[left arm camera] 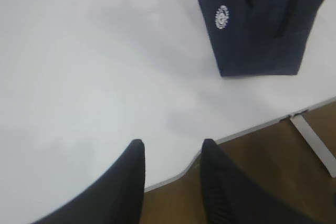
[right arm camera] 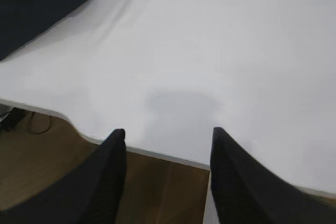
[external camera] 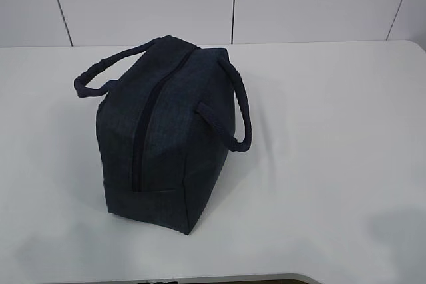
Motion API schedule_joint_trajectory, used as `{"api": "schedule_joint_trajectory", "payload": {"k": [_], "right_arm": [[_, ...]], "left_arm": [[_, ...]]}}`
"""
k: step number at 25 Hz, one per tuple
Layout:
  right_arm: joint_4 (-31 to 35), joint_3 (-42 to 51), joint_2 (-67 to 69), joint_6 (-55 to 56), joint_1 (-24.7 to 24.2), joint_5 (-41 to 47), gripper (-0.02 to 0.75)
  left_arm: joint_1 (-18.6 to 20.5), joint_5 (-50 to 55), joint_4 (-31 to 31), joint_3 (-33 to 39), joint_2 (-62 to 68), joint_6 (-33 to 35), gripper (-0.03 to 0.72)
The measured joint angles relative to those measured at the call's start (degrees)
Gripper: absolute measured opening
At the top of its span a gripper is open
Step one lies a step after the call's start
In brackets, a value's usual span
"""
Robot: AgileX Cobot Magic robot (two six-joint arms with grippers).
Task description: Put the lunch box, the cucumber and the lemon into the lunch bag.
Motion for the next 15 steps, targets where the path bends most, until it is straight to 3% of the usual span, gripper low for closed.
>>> {"api": "schedule_joint_trajectory", "payload": {"k": [6,15], "right_arm": [[0.0,0.0,0.0,0.0,-11.5,0.0,0.396],[0.0,0.0,0.0,0.0,-12.9,0.0,0.396]], "left_arm": [[8.2,0.0,0.0,0.0,0.0,0.0,0.237],[9.9,0.0,-0.1,0.0,0.0,0.0,0.237]]}}
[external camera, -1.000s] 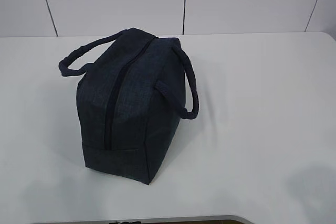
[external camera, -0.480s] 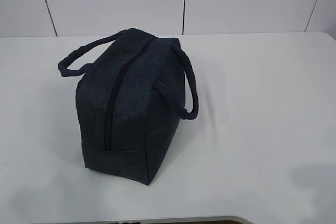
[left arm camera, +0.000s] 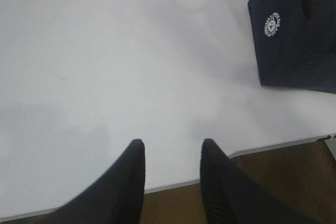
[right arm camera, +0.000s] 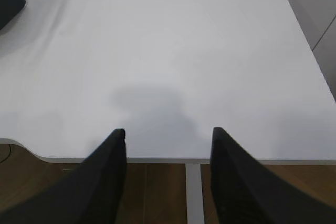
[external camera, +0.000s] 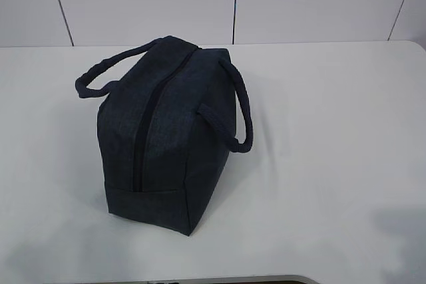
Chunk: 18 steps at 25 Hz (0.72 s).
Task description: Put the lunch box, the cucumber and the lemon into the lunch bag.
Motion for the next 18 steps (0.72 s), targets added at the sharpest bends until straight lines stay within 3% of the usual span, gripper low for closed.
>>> {"api": "schedule_joint_trajectory", "payload": {"k": [18], "right_arm": [[0.0,0.0,0.0,0.1,0.0,0.0,0.396]], "left_arm": [[0.1,0.0,0.0,0.0,0.0,0.0,0.236]]}}
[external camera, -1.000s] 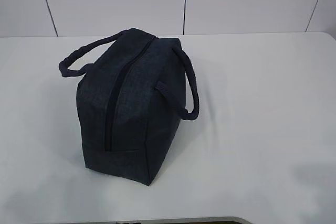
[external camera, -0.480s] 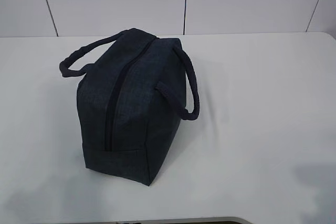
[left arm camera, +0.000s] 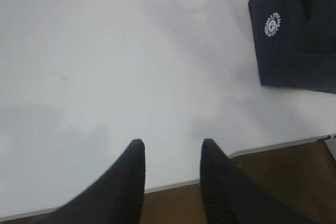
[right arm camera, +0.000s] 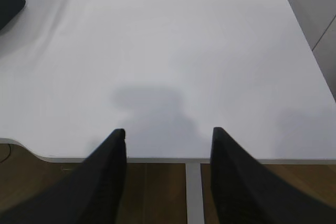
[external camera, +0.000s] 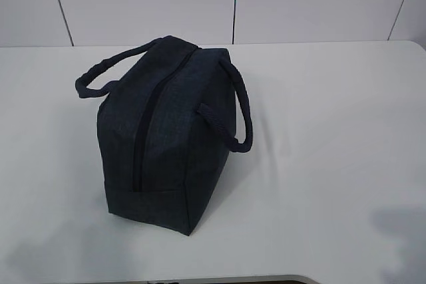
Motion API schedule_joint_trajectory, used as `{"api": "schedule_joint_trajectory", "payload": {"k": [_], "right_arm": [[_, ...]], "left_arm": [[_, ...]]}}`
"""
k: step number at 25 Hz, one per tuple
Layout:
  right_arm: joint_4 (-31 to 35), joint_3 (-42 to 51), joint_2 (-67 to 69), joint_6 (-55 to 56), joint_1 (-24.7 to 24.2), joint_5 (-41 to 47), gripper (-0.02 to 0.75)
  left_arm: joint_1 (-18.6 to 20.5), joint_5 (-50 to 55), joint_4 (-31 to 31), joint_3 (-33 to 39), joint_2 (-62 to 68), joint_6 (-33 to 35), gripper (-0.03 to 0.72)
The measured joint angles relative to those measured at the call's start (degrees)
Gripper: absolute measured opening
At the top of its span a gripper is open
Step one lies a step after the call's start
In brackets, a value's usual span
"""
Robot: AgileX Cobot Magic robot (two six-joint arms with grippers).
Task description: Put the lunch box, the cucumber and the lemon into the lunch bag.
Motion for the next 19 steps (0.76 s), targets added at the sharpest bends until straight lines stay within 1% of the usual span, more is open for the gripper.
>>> {"api": "schedule_joint_trajectory", "payload": {"k": [19], "right_arm": [[0.0,0.0,0.0,0.0,0.0,0.0,0.396]], "left_arm": [[0.0,0.0,0.0,0.0,0.0,0.0,0.236]]}}
